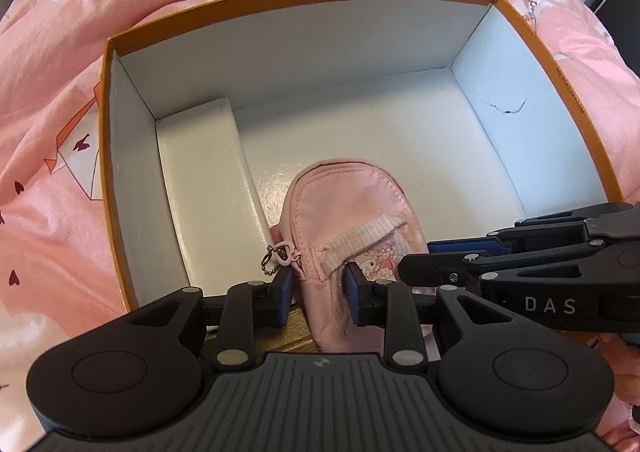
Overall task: Organize objects
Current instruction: 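Lower the pink backpack into the shoebox and open the left gripper, then grasp the black wallet with the left gripper while the right reaches the photo card box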
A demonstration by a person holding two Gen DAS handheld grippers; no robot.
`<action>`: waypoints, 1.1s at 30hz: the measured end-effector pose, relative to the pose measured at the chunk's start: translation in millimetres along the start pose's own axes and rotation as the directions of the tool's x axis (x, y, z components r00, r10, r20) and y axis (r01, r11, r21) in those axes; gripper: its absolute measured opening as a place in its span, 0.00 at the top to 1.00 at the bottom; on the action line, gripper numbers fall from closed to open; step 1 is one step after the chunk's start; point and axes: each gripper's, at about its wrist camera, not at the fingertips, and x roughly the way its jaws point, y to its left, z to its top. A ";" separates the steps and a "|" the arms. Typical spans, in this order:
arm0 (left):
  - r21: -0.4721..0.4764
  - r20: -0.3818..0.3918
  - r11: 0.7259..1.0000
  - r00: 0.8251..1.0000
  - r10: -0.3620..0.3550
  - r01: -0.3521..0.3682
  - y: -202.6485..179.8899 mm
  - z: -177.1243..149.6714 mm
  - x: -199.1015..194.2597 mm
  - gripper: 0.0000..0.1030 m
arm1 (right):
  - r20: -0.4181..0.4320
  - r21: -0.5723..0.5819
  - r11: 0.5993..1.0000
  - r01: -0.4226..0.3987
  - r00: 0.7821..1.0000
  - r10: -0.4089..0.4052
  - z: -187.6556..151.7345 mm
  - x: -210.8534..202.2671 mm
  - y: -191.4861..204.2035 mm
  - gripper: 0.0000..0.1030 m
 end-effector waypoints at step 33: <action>-0.369 0.276 0.925 0.961 0.020 0.087 -34.8 -124.2 -63.5 0.41 | 0.228 -0.305 0.933 0.188 0.966 -0.121 -108.5 -106.8 9.1 0.51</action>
